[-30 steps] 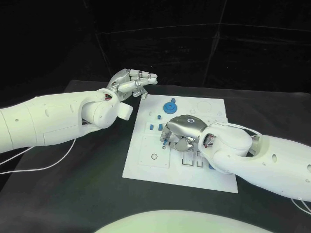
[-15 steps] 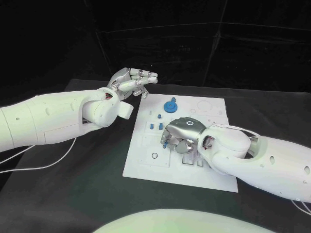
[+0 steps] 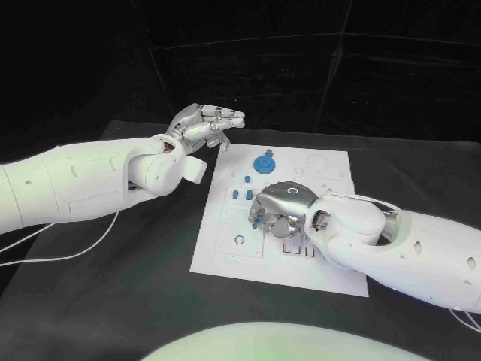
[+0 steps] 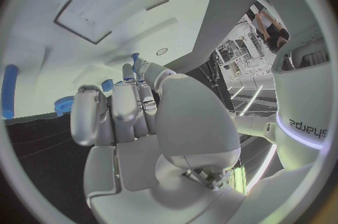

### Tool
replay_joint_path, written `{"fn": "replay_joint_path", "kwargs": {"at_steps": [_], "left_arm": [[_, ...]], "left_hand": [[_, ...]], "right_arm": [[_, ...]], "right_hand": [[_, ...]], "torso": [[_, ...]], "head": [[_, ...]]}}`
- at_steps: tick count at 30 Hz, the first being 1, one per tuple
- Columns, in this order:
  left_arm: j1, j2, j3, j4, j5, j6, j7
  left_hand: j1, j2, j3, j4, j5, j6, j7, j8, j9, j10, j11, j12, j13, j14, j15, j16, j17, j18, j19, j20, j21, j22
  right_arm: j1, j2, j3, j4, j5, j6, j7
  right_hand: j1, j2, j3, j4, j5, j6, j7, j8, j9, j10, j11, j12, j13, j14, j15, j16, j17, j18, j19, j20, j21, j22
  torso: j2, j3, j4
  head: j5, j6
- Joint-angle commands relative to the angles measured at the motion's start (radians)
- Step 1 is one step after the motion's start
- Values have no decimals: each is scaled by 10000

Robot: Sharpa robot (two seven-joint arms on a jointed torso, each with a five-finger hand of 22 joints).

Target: Assemble the parts on the task board

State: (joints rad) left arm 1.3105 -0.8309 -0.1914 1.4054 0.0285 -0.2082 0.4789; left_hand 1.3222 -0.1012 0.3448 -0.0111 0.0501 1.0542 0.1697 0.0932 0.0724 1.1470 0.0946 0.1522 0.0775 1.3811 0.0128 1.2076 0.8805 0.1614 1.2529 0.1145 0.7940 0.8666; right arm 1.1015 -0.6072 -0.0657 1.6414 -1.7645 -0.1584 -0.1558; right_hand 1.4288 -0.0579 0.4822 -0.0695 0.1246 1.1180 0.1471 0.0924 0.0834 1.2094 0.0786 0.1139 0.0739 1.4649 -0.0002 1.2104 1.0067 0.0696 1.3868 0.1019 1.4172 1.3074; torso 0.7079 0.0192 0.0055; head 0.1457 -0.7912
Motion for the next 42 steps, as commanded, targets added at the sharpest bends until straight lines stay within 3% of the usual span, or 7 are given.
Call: {"fn": "replay_joint_path", "kwargs": {"at_steps": [1, 26, 31, 37, 42], "left_arm": [[13, 5, 6, 10, 44, 132, 51], [14, -6, 6, 35, 43, 275, -53], [14, -11, 6, 40, 43, 298, -68], [15, -15, 6, 38, 43, 310, -89], [15, -16, 6, 36, 43, 321, -105]], "left_hand": [[-68, 39, -70, 2, 12, -25, 31, 48, -3, -34, 58, 61, 17, -30, 12, 4, -8, 54, -37, 4, -44, -24], [-64, 40, -79, 1, 12, -32, 31, 47, -4, -44, 58, 63, 16, -33, 12, 1, -17, 57, -41, 5, -63, -41], [-55, 40, -87, -4, 13, -40, 31, 45, -5, -56, 58, 64, 14, -38, 12, -5, -32, 59, -43, 5, -74, -50], [-54, 37, -94, -5, 12, -46, 34, 43, -6, -63, 60, 64, 14, -39, 13, -5, -34, 59, -42, 5, -78, -53], [-54, 37, -94, -5, 12, -46, 34, 43, -6, -63, 60, 64, 14, -39, 13, -5, -34, 59, -42, 5, -78, -53]], "right_arm": [[5, 14, -2, -5, -128, 31, -8], [-66, 209, -4, -91, -428, 483, -260], [-69, 216, -5, -106, -437, 307, -209], [-70, 199, -6, -121, -414, 18, -105], [-72, 95, -7, -33, -362, -503, 20]], "right_hand": [[-78, -9, -28, -48, 22, 6, 60, 25, 9, 67, 10, 35, 11, 241, -31, 42, -3, -92, -10, 27, 44, 241], [-178, -77, -84, -59, -22, -63, 76, -25, -8, -2, 27, -21, 3, 203, -14, 0, -116, -67, -103, 45, -8, 157], [-477, -262, -166, 33, 52, -546, 260, -273, -120, -652, 236, -388, -107, 38, 148, -337, -667, 70, -597, 153, -382, -410], [-694, -479, -312, 86, 65, -1097, 467, -326, -195, -1219, 431, -473, -103, -83, 312, -560, -1044, 204, -1065, 312, -773, -954], [-732, -570, -500, 71, 52, -1489, 535, -296, -178, -1893, 560, -415, -92, -330, 408, -996, -1729, 358, -1595, 429, -1253, -1593]], "torso": [[-3, 5, 8], [-2, 0, 8], [-6, -1, 0], [-7, 1, 0], [-5, 8, 0]], "head": [[11, -12], [31, -92], [38, -98], [41, -101], [37, -70]]}}
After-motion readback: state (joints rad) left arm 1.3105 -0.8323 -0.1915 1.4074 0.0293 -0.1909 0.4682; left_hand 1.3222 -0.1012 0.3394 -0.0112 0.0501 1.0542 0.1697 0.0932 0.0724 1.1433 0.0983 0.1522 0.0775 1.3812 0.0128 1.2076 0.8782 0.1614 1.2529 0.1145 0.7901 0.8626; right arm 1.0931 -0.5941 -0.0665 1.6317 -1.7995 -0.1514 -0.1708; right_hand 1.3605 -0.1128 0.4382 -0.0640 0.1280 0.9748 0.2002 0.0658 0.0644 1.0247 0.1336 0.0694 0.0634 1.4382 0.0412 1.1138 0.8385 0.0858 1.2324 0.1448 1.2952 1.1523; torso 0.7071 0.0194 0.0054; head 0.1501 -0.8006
